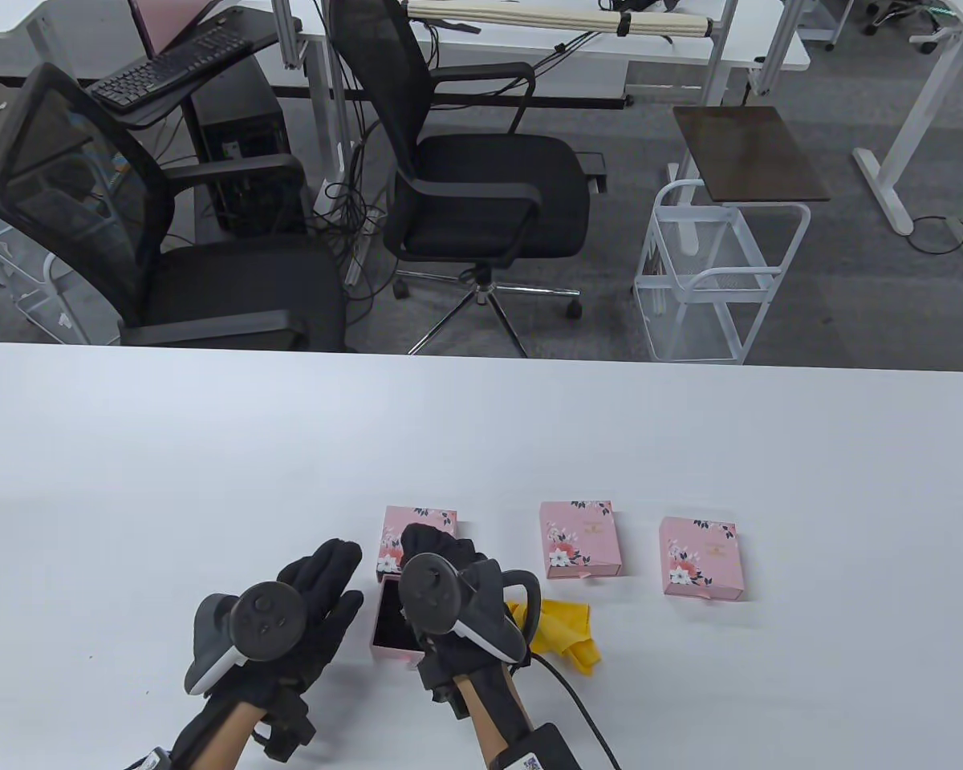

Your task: Dust necklace

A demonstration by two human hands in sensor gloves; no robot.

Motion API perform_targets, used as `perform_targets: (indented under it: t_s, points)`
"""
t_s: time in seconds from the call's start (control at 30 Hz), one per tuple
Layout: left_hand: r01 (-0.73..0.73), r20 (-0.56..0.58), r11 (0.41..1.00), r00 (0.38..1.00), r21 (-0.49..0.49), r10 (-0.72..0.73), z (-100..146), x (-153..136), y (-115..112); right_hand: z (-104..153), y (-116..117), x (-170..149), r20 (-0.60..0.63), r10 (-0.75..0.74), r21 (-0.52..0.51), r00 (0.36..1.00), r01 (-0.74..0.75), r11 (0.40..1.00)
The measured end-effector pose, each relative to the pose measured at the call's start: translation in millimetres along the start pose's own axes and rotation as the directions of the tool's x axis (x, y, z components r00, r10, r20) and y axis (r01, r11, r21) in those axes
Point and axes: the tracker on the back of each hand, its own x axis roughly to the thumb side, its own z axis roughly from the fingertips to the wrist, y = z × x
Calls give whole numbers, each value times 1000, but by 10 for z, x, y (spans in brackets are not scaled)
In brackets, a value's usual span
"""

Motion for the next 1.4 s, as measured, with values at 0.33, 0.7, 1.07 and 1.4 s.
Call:
perform_targets:
  t_s: [0.33, 0.7, 1.07, 1.4]
  points:
    - [-142, 55, 990, 988, 12, 141, -11, 171, 39, 68, -269, -34, 61, -131, -128, 989, 138, 982]
    - [-308, 39, 931, 951, 194, 307, -237, 839, 341, 211, -573, -36, 103, -223, -294, 970, 243, 924]
    - [-530, 39, 839, 842, -124, 538, -281, 728, 627, 105, -393, -277, -97, -300, -187, 949, 279, 942]
    - [-806, -55, 579, 588, -122, 807, -314, 545, 522, 71, -334, -280, -168, -239, -61, 957, 232, 971]
